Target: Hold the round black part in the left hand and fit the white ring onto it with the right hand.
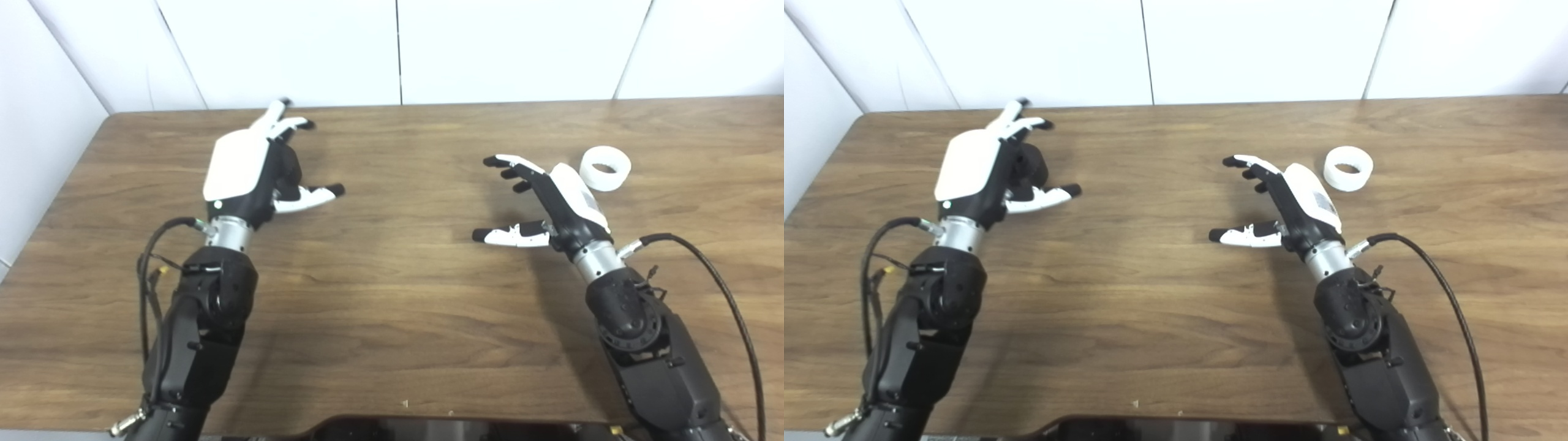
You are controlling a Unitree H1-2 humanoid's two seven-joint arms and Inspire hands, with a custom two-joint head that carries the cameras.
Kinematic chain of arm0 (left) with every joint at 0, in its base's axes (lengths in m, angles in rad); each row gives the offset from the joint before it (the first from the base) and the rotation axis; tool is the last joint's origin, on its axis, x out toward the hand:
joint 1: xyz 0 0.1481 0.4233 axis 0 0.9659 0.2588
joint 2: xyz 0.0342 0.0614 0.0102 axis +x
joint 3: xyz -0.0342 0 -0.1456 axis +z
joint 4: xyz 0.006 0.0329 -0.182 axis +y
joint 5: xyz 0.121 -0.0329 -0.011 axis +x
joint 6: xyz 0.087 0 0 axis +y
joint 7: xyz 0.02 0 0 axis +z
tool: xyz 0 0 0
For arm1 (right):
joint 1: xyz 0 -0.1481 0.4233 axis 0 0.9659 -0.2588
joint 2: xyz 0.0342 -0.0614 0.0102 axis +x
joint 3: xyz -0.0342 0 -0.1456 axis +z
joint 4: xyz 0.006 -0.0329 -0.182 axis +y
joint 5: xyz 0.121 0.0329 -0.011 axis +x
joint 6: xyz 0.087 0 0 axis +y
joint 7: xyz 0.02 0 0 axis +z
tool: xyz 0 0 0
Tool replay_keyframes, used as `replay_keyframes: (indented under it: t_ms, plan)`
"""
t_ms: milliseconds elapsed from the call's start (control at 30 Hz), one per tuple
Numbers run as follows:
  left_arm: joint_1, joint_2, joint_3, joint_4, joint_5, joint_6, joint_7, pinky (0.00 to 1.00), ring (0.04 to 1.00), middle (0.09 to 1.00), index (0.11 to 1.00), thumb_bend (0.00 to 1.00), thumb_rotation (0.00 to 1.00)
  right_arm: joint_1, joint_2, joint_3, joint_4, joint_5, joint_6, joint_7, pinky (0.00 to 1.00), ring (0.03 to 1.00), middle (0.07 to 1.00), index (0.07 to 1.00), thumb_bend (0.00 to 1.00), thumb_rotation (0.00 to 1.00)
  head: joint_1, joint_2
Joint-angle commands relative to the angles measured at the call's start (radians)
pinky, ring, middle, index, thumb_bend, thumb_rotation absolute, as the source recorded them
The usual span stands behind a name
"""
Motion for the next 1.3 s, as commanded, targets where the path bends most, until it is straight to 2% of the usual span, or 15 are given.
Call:
replay_keyframes:
  t_ms: [0, 100, 233, 367, 633, 800, 933, 1167, 1267]
  plan:
    - [-0.048, 0.025, 0.03, 0.0, 0.019, 0.042, 0.017, 0.94, 1.0, 1.0, 0.856, 0.96, 0.46, -0.045, 0.003, -0.012, -0.028, 0.015, -0.026, -0.015, 0.74, 0.818, 0.851, 0.816, 0.78, 0.25, 0.006, -0.001]
    - [-0.055, 0.043, 0.053, 0.033, 0.007, 0.075, 0.018, 0.92, 1.0, 1.0, 0.881, 0.96, 0.47, -0.046, 0.001, -0.013, -0.026, 0.016, -0.027, -0.018, 0.74, 0.818, 0.849, 0.815, 0.79, 0.24, 0.008, -0.001]
    - [-0.063, 0.074, 0.074, 0.11, -0.004, 0.071, 0.068, 0.91, 1.0, 1.0, 0.889, 0.97, 0.49, -0.046, 0.001, -0.013, -0.027, 0.016, -0.022, -0.016, 0.76, 0.823, 0.85, 0.816, 0.79, 0.24, 0.008, -0.001]
    - [-0.073, 0.093, 0.088, 0.161, -0.022, 0.08, 0.087, 0.94, 1.0, 1.0, 0.898, 0.97, 0.49, -0.047, 0.0, -0.013, -0.025, 0.014, -0.026, -0.02, 0.76, 0.822, 0.85, 0.817, 0.79, 0.23, 0.008, -0.001]
    - [-0.09, 0.124, 0.09, 0.246, -0.038, 0.095, 0.106, 0.95, 1.0, 1.0, 0.898, 1.0, 0.45, -0.041, -0.002, -0.011, -0.032, -0.001, -0.02, -0.024, 0.74, 0.816, 0.847, 0.814, 0.79, 0.25, 0.007, 0.0]
    - [-0.1, 0.136, 0.084, 0.295, -0.059, 0.105, 0.095, 0.94, 1.0, 1.0, 0.899, 1.0, 0.49, -0.035, 0.0, -0.015, -0.037, 0.0, -0.019, -0.024, 0.76, 0.822, 0.85, 0.813, 0.79, 0.24, 0.004, 0.002]
    - [-0.106, 0.141, 0.078, 0.321, -0.102, 0.089, 0.077, 0.92, 1.0, 1.0, 0.88, 1.0, 0.51, -0.033, -0.002, -0.015, -0.04, -0.007, -0.017, -0.026, 0.75, 0.813, 0.848, 0.813, 0.79, 0.25, 0.002, 0.005]
    - [-0.111, 0.142, 0.052, 0.322, -0.179, 0.088, 0.024, 0.94, 1.0, 1.0, 0.857, 1.0, 0.52, -0.028, 0.002, -0.019, -0.046, -0.011, -0.01, -0.028, 0.75, 0.813, 0.847, 0.812, 0.79, 0.23, -0.002, 0.009]
    - [-0.113, 0.141, 0.039, 0.324, -0.2, 0.088, 0.011, 0.95, 1.0, 1.0, 0.849, 1.0, 0.53, -0.027, 0.001, -0.019, -0.05, -0.017, -0.009, -0.03, 0.74, 0.812, 0.85, 0.816, 0.79, 0.26, -0.003, 0.009]
